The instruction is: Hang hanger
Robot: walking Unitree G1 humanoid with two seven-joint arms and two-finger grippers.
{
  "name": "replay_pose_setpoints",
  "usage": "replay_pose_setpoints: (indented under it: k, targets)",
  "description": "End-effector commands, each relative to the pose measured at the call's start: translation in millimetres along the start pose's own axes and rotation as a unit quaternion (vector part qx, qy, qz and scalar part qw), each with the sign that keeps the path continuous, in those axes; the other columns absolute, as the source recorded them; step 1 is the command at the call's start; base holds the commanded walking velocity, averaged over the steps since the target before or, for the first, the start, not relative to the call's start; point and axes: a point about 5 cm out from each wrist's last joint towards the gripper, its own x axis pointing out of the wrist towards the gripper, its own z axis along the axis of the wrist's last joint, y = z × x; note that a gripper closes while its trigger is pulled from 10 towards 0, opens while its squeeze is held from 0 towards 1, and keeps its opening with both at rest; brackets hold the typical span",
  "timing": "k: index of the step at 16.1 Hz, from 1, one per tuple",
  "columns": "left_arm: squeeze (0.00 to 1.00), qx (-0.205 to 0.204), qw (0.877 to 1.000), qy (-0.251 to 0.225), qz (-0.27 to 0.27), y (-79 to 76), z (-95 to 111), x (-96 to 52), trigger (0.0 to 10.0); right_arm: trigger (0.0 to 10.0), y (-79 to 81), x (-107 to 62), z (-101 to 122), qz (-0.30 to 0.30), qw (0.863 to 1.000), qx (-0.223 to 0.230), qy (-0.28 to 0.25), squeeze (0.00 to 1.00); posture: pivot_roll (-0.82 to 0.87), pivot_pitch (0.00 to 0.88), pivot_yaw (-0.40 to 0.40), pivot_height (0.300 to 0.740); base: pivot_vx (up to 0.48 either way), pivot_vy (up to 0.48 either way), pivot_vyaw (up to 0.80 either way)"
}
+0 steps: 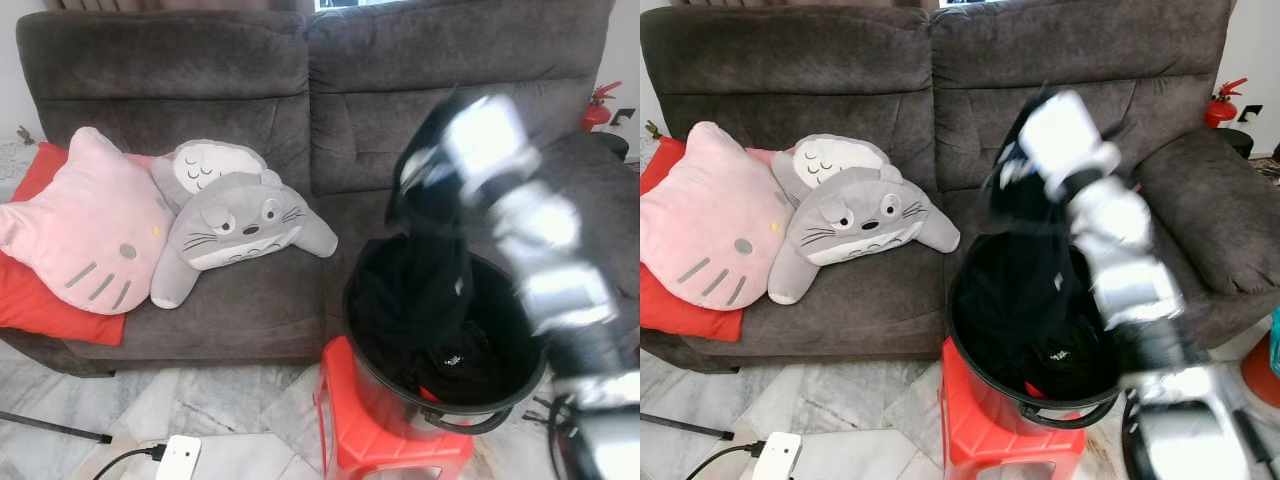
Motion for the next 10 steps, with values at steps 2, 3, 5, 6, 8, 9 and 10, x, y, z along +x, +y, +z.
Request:
replay_pose_setpoints:
  k: [2,3,5,6,8,9,10]
  targets:
    - [0.0,0.011,1.0,0.006,0.001,3.2,0,-0.2,10.0,10.0,-33.7,6.7,19,-0.041,0.999,-0.02,-0.019,0.0,-0.16,0.0,0.071,0.74,0.0,0.0,0.0]
    - [0.0,0.01,1.0,0.005,0.001,3.3,1,0.0,10.0,10.0,-41.2,8.3,23,-0.047,0.998,-0.023,-0.024,0.0,-0.16,0.0,0.074,0.74,0.0,0.0,0.0]
    - [0.0,0.009,1.0,0.002,-0.001,1.9,5,0.9,10.0,10.0,-66.6,11.7,34,-0.067,0.996,-0.047,-0.036,0.0,-0.17,0.0,0.076,0.74,0.0,0.0,0.0]
    - [0.0,0.009,1.0,0.0,-0.001,1.4,6,1.1,10.0,10.0,-75.7,12.8,38,-0.073,0.995,-0.051,-0.041,0.0,-0.17,0.0,0.076,0.74,0.0,0.0,0.0]
    - [0.0,0.008,1.0,-0.002,-0.001,1.4,7,1.4,10.0,10.0,-95.3,16.6,53,-0.084,0.993,-0.049,-0.061,0.0,-0.17,0.0,0.077,0.74,0.0,0.0,0.0]
    - [0.0,0.007,1.0,-0.002,-0.001,1.5,8,1.6,10.0,10.0,-102.3,18.4,61,-0.088,0.993,-0.04,-0.075,0.0,-0.18,0.0,0.079,0.74,0.0,0.0,0.0]
    - [0.0,0.007,1.0,-0.003,0.0,1.5,9,1.7,10.0,10.0,-113.9,20.7,76,-0.091,0.991,-0.024,-0.1,0.0,-0.18,0.0,0.079,0.74,0.0,0.0,0.0]
